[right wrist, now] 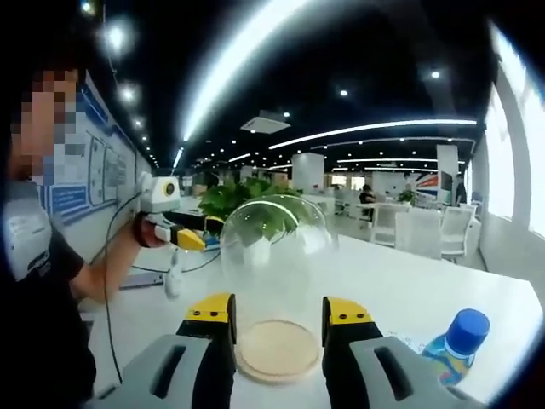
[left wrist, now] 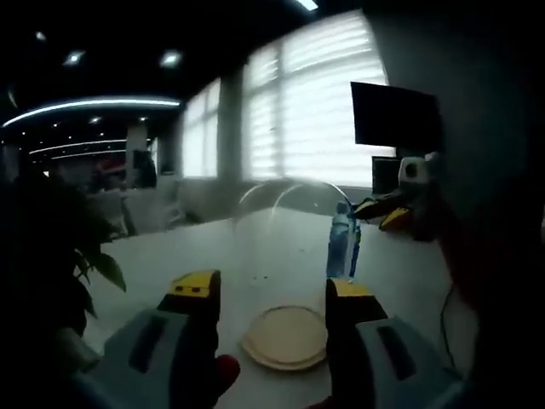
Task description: Open the cover put in the Mizone put the cover back on
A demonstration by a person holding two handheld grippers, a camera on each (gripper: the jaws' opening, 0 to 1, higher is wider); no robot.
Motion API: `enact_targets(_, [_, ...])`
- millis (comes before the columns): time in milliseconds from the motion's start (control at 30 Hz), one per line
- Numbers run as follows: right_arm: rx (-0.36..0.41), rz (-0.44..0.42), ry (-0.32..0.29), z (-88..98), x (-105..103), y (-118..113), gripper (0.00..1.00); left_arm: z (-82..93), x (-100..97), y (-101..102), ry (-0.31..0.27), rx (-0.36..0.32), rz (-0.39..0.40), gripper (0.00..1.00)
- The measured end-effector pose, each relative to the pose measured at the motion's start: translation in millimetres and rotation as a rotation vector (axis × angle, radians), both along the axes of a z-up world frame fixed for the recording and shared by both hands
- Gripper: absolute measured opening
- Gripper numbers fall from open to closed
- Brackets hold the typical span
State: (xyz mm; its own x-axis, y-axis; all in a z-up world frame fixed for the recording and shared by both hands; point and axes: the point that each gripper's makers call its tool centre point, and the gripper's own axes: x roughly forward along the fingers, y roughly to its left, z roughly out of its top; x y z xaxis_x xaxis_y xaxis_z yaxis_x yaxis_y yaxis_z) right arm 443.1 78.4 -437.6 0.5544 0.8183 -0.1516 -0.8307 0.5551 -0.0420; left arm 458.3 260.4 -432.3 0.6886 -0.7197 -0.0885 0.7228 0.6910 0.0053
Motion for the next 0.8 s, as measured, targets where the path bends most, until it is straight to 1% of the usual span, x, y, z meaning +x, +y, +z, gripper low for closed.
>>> enact_targets(33, [-0.003, 0.003, 0.001, -0.8, -0.1, 1.4, 0.35, 1.4, 0.4, -0.2, -0.009, -0.004, 0.0, 0.42])
enact_targets(67, [-0.005, 0.004, 0.001, -1.9, 0.2, 2.5, 0.35, 4.6, 2.3, 1.5, -0.038, -0.007, 0.014, 0.43])
enact_targets(133, [-0.01, 0.004, -0.002, -4.2, 2.2, 3.5, 0.36, 5.9, 4.2, 5.5, -0.057, 0.005, 0.04, 0.43])
enact_targets(200, [-0.005, 0.004, 0.002, -5.1, 5.0, 3.2, 0.37, 5.8, 4.9, 7.6, -0.061, 0.009, 0.045, 0.43])
enact_targets(300, [0.01, 0.002, 0.006, -4.9, 7.9, 2.9, 0.38, 2.0, 5.3, 8.2, -0.05, 0.021, 0.04, 0.43])
enact_targets(400, [0.022, 0.011, 0.012, -5.5, 7.7, 4.4, 0.39, -10.3, 2.6, 4.8, -0.054, 0.101, 0.012, 0.43])
enact_targets(500, [0.03, 0.021, 0.011, -5.1, 6.8, 5.4, 0.39, -12.6, 4.4, 2.2, -0.047, 0.102, 0.012, 0.43])
enact_targets(700, [0.049, 0.026, 0.012, -3.0, 8.3, 3.8, 0.4, -16.0, 9.8, 2.0, -0.024, 0.078, 0.022, 0.43])
enact_targets(800, [0.048, 0.027, 0.009, -3.5, 8.4, 4.1, 0.4, -14.4, 11.2, 3.9, -0.015, 0.054, 0.025, 0.44])
